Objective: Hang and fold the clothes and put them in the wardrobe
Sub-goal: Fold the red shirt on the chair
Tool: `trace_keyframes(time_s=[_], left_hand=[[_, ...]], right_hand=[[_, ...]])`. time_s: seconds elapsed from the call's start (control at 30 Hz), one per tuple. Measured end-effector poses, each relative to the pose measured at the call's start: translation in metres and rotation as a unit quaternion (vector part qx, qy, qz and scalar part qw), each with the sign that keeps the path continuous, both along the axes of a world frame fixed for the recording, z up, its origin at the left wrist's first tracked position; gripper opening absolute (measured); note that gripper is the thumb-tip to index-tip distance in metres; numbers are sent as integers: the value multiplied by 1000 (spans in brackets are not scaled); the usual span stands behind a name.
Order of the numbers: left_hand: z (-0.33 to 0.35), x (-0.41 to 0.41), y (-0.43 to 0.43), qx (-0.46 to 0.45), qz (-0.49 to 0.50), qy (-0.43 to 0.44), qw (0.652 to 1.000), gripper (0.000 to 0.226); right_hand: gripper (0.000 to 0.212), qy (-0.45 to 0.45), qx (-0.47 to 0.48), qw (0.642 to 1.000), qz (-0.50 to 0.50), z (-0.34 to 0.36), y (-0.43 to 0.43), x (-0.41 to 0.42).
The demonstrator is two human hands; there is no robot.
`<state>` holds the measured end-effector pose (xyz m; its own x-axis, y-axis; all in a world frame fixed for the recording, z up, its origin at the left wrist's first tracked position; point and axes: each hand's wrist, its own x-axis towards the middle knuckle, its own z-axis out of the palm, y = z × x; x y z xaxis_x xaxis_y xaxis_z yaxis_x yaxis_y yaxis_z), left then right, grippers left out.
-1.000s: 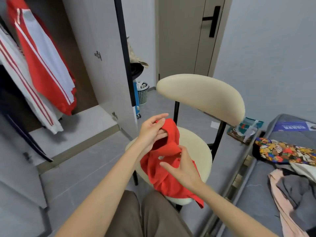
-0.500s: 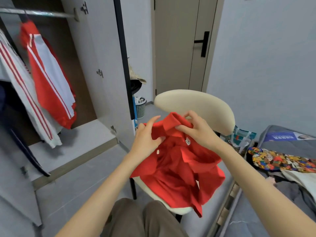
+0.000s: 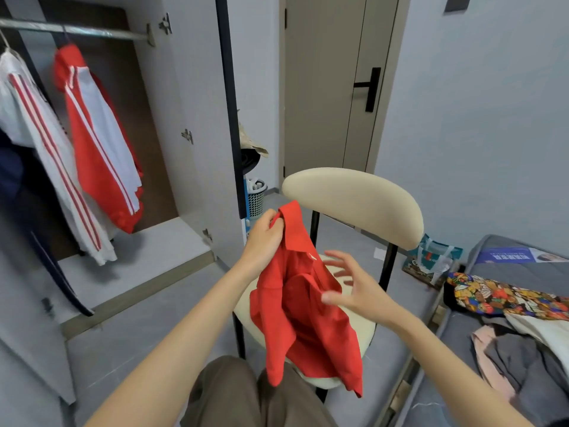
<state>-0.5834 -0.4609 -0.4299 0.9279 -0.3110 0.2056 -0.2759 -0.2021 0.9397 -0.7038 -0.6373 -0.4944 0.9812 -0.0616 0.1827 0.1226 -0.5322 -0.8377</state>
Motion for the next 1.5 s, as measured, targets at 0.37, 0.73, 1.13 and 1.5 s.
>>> trace_keyframes(time_s=[0.37,0.73,1.13,1.5], left_hand=[[16,-4,9,-36,-96,-15,995,15],[34,25,38,-60,148,-125,979,17],[103,6,63,-109,157,-198,962,18],[192,-29,111,-92,191,-401,891,19]], right_hand=[[24,168,198,965,-48,-54,-5,15],[15,-126,51,976,-168,64,-8,18],[25,22,19,995,-99,190,15,-4],[6,-397,-100,878,-248,264,50,-39]])
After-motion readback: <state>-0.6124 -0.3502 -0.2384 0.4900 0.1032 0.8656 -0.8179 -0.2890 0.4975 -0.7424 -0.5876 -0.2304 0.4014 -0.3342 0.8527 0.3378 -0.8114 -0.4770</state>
